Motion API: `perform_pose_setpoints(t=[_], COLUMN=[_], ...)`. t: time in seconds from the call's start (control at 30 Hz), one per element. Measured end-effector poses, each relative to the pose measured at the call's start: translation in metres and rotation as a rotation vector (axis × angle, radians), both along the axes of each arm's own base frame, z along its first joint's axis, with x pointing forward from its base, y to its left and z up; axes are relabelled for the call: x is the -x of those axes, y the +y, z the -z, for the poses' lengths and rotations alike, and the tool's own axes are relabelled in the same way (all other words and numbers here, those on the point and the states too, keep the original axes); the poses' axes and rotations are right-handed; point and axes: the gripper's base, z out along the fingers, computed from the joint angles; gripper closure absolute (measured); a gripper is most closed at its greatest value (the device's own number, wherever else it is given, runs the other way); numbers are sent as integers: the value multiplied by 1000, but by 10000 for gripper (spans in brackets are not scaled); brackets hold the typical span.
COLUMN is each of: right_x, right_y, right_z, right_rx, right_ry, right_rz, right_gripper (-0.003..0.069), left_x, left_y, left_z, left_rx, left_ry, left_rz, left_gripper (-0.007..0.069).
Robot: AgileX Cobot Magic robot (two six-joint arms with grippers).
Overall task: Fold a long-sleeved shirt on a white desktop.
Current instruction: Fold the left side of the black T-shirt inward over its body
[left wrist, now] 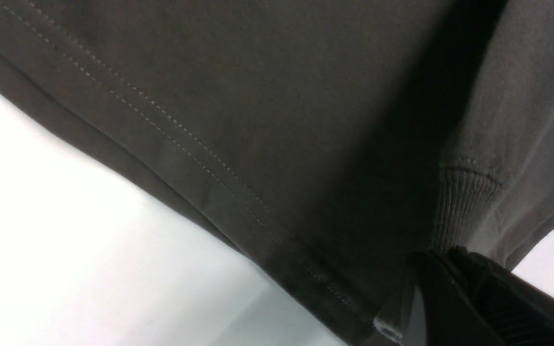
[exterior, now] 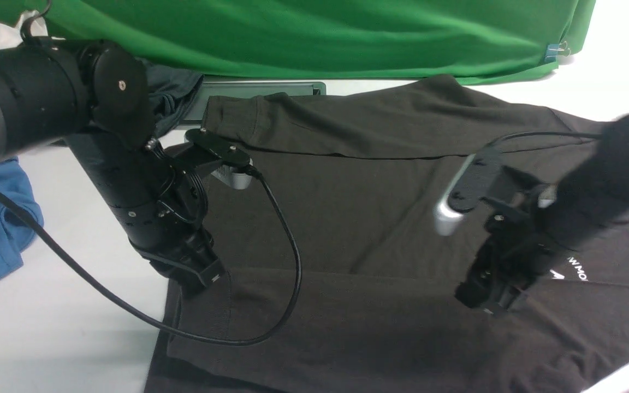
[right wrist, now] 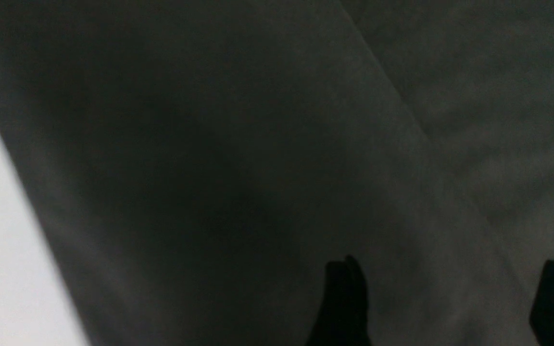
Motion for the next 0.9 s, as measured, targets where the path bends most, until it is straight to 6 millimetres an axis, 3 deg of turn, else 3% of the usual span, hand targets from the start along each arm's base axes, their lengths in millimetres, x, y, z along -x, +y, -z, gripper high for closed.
perform_pose_setpoints(t=[0.13, 0.4, 0.63, 0.9], right_x=[-18, -26, -31, -31], right_y=[7, 10, 12, 12], right_z=[19, 31, 33, 33], right_rx=[29, 48, 52, 55], right_ry=[16, -10, -52, -56], right_rz=[-74, -150, -184, -203], right_gripper=[176, 176, 180, 255], left_x=[0, 2, 6, 7], left_y=[0, 1, 1, 0], left_z=[0, -8, -18, -18], left_rx=[0, 9, 28, 34], left_ry=[0, -35, -63, -49], left_rz=[0, -1, -5, -7], left_gripper=[594, 594, 594, 594])
